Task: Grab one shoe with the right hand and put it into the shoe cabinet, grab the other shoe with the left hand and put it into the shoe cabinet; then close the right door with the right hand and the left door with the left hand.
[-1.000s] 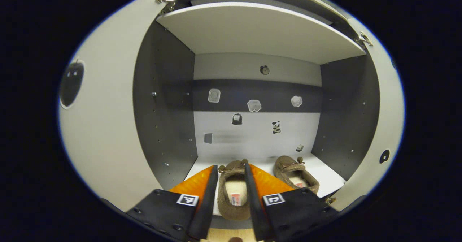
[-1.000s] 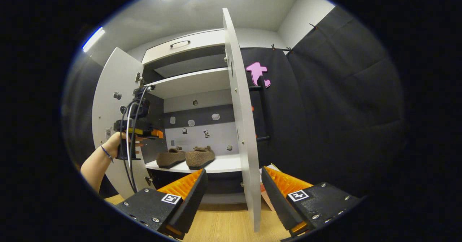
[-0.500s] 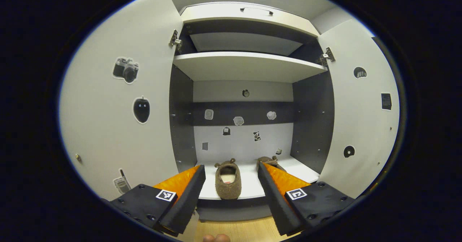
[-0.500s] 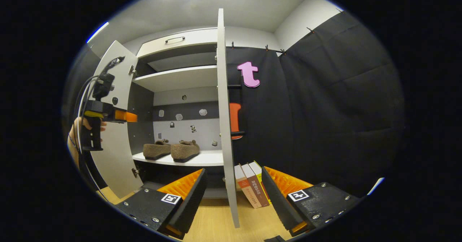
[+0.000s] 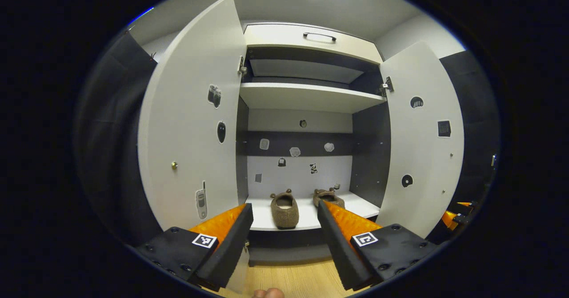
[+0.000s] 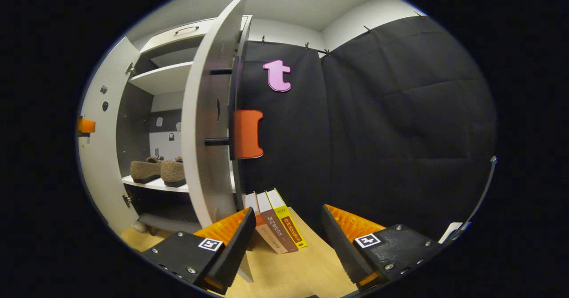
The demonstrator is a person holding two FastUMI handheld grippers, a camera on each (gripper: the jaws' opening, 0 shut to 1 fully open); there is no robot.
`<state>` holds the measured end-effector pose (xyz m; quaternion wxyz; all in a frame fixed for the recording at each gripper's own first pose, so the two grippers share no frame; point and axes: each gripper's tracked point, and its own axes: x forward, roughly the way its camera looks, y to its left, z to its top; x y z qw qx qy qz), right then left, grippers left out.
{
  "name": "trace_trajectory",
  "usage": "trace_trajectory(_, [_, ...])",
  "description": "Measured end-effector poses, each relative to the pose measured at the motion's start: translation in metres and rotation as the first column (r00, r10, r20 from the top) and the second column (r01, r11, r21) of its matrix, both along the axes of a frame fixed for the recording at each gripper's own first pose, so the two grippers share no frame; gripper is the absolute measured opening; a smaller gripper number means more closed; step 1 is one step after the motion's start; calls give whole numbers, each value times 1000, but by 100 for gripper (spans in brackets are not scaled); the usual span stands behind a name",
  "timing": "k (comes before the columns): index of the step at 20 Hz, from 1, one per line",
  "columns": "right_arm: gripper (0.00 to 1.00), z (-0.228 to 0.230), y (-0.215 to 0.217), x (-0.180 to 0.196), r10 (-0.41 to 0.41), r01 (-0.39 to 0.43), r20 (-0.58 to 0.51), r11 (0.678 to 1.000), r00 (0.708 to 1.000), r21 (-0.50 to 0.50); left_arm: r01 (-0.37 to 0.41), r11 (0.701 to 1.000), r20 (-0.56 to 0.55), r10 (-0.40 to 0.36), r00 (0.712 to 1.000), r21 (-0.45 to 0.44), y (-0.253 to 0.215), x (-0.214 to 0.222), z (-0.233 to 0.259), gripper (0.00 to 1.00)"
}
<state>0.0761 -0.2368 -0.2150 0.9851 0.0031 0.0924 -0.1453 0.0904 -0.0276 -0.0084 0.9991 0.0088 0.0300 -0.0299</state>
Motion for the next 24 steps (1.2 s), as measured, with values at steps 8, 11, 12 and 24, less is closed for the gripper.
trace_trajectory(8, [91, -7, 22, 13, 37, -37, 13, 998, 999, 48, 14, 1000, 70, -14, 997, 7, 28, -51, 18, 95])
trace_trajectory(11, [91, -3, 26, 16, 43, -43, 9, 999, 999, 3, 14, 1000, 79, -15, 997, 22, 35, -63, 22, 95])
trace_trajectory(12, [88, -2, 28, 17, 49, -49, 9, 999, 999, -7, 17, 1000, 78, -19, 997, 22, 36, -65, 21, 95])
trace_trajectory(24, [79, -12, 148, 50, 260, -260, 16, 965, 966, 40, -15, 1000, 78, 16, 997, -18, 77, -63, 15, 95])
